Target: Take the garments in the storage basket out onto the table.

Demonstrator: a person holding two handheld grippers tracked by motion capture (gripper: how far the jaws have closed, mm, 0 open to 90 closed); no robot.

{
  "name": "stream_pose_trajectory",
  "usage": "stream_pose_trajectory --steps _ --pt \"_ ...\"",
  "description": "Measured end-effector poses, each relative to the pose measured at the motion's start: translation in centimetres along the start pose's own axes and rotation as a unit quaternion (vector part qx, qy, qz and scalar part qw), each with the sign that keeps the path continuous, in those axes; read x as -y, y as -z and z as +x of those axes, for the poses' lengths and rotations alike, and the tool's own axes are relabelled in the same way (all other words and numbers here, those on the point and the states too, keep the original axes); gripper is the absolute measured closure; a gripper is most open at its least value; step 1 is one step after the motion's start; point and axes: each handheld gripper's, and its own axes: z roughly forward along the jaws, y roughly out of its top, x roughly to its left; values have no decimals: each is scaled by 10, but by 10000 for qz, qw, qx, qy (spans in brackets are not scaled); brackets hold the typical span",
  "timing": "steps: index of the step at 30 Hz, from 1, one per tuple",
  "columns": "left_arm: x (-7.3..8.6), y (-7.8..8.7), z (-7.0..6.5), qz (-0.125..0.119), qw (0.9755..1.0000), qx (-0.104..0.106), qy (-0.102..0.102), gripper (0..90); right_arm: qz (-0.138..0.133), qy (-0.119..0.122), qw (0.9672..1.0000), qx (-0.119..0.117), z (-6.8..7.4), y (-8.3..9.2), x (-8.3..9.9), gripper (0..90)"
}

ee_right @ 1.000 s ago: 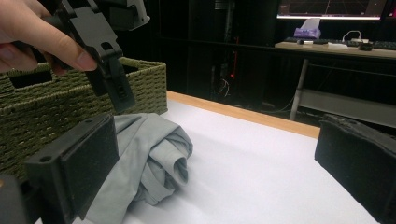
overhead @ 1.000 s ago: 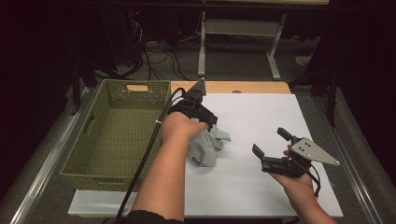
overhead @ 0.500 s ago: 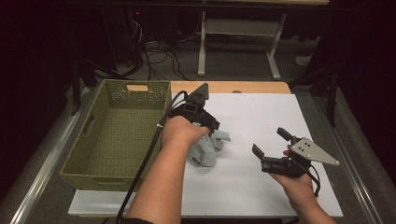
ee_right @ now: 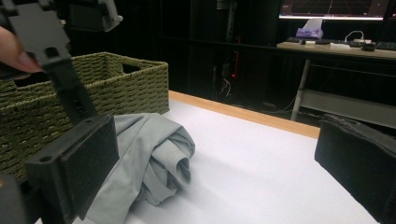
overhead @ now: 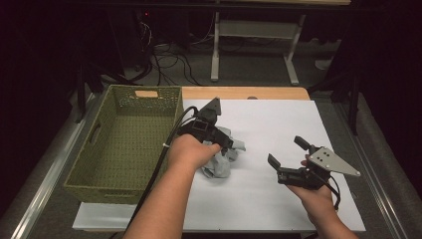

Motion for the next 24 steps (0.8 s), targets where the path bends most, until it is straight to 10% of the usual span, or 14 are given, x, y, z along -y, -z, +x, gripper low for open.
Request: stream_pose_trajectory --steps 24 --pt "55 -1 11 11 9999 70 124 6 24 55 10000 -15 4 -1 1 8"
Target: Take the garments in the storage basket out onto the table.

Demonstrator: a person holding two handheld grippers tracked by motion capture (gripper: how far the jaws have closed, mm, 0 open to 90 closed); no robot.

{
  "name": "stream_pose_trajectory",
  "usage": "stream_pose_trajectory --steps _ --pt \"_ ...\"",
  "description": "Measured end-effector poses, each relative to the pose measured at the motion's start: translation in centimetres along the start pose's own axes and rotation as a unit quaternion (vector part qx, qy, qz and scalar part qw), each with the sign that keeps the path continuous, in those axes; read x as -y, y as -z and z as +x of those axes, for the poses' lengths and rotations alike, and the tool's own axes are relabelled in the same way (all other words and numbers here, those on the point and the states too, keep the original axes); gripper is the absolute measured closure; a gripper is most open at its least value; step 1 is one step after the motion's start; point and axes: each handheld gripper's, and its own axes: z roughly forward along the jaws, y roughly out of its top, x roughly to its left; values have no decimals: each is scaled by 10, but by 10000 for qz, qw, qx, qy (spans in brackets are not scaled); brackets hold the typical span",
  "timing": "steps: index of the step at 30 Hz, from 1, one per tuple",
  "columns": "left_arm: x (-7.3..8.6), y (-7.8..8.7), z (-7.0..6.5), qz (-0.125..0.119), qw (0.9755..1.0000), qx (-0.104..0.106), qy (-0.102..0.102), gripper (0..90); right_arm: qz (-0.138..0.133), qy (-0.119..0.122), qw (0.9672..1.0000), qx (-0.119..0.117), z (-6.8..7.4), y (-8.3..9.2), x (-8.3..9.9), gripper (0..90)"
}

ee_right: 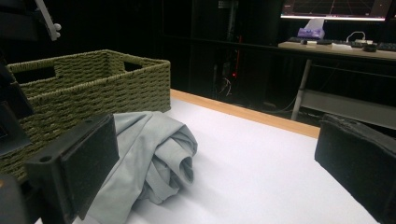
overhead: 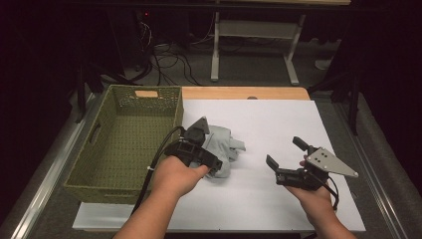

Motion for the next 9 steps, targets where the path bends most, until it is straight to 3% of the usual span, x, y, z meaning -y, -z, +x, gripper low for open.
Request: stream_pose_trajectory --steps 9 --pt "-2 -1 0 -5 10000 2 -32 6 18 -15 10000 24 0 0 1 8"
